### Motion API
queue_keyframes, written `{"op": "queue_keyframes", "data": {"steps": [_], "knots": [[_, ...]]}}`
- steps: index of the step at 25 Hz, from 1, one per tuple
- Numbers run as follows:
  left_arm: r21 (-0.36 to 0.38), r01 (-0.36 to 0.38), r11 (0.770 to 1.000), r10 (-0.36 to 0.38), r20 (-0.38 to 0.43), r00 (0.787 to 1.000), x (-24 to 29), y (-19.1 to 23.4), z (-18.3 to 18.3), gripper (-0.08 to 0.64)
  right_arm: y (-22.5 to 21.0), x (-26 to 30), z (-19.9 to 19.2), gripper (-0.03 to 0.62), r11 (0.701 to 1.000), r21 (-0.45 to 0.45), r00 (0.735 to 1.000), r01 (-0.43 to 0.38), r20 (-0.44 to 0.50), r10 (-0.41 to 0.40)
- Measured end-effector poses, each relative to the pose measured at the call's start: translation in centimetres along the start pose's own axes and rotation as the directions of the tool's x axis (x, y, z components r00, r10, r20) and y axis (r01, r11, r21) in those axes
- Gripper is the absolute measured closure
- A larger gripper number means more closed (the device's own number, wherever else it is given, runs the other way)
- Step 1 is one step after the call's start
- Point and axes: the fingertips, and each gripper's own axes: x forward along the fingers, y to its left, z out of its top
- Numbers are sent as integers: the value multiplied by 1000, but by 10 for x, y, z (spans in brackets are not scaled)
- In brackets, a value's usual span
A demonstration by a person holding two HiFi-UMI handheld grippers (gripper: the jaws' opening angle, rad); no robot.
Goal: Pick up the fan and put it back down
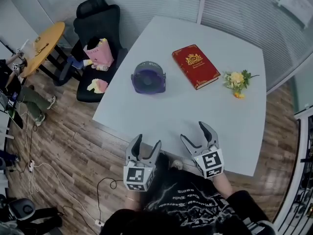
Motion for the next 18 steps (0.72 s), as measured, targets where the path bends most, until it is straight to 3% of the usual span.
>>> {"op": "queue_keyframes", "data": {"steps": [12,15,18], "knots": [[4,-8,1000,8,29,1000,-18,-29,-6,250,11,-29,-18,251,997,-60,999,-41,-8,40],[10,-14,1000,14,35,999,-22,-30,-7,436,15,-33,-19,358,996,-72,999,-46,-6,46],[5,-6,1000,6,41,999,-25,-32,-6,474,13,-37,-15,489,997,-64,999,-35,8,36]]}}
